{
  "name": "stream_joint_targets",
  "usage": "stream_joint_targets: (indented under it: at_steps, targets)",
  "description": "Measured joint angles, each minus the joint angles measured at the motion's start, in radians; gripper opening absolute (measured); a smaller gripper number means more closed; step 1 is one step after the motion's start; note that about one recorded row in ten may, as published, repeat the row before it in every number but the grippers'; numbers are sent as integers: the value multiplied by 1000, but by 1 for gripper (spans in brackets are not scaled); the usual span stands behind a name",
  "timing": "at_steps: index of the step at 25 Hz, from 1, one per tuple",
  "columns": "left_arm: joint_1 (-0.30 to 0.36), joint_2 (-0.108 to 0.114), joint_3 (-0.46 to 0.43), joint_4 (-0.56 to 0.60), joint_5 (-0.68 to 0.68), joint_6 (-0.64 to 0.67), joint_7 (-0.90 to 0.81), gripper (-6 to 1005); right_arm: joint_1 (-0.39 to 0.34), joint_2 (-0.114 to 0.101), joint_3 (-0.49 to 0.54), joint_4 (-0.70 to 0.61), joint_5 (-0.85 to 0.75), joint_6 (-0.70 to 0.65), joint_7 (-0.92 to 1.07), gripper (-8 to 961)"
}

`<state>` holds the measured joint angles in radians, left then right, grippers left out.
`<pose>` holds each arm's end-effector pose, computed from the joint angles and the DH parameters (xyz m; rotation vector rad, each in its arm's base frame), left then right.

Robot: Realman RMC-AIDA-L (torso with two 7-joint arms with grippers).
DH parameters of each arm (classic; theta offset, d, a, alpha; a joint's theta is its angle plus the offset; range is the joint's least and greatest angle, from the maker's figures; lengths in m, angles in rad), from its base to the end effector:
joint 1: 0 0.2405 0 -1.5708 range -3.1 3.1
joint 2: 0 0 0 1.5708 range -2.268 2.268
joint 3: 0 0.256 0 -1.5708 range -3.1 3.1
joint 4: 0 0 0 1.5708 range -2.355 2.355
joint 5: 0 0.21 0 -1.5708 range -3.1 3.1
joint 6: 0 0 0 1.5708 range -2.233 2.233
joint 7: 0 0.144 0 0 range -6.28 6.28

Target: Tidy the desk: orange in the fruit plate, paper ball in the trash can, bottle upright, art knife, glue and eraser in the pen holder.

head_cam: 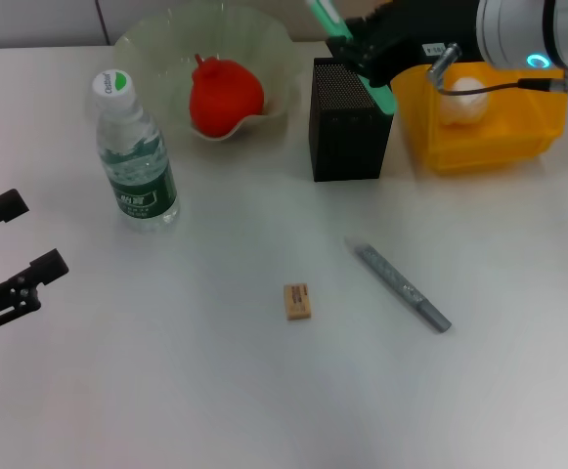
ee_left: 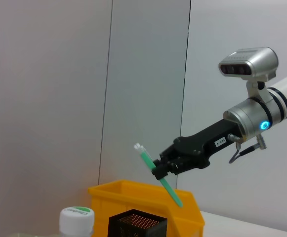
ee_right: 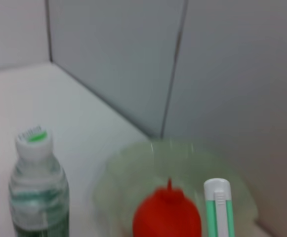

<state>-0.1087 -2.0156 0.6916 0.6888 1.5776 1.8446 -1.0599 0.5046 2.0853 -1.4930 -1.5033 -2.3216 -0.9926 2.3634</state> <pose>-0.3275 0.2124 0.0685 -2.3788 -0.4032 -1.0019 0.1046 0.3873 0.0071 -2.4709 0.3981 0.2036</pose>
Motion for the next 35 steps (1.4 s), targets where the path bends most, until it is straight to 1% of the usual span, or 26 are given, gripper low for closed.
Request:
stream_joint_targets:
  at_steps: [2, 3, 4, 7, 8, 9, 11, 12, 13, 15, 18, 19, 23, 26, 28, 35]
  targets:
    - [-2, -1, 0, 0, -1, -2, 0, 801, -18, 0, -1, 38, 96, 65, -115, 191]
    - [-5, -4, 0, 0, -1, -5, -1, 801, -27, 0, 0, 87, 183, 123, -214, 192]
    - [-5, -4, 0, 0, -1, -5, -1, 801, -27, 0, 0, 87, 183, 123, -214, 193]
    - [-6, -5, 0, 0, 0, -5, -2, 800, -29, -1, 1, 167, 302, 194, -356, 196]
    - [-6, -5, 0, 0, 0, -6, -2, 800, -23, -2, 8, 229, 379, 235, -445, 197]
    - [-6, -5, 0, 0, -1, -6, -2, 800, -23, -2, 8, 229, 379, 235, -445, 198]
    - [-7, -6, 0, 0, -2, -7, -2, 800, -14, -2, 18, 284, 442, 260, -524, 200]
    - [-7, -7, 0, 0, -2, -7, -3, 800, -9, -3, 24, 313, 480, 271, -570, 201]
    - [-10, -9, -1, 0, -2, -8, -4, 800, 4, -3, 38, 371, 557, 284, -652, 202]
    - [-11, -10, -3, 0, -2, -8, -6, 800, 9, -3, 45, 392, 583, 286, -683, 203]
    - [-20, -15, -10, 0, 2, -10, -15, 800, 44, -3, 91, 516, 692, 284, -802, 206]
    - [-20, -15, -10, 0, 2, -10, -15, 800, 44, -3, 91, 516, 692, 284, -802, 207]
    - [-30, -15, -11, 0, 2, -10, -24, 800, 58, -2, 102, 600, 783, 283, -918, 211]
    - [-33, -15, -11, 0, 3, -10, -27, 800, 63, -1, 102, 649, 832, 284, -956, 214]
    - [-34, -15, -11, 0, 3, -11, -27, 800, 63, -1, 100, 676, 844, 284, -962, 216]
    - [-36, -14, -12, 0, 4, -12, -28, 800, 63, -2, 101, 709, 845, 281, -973, 222]
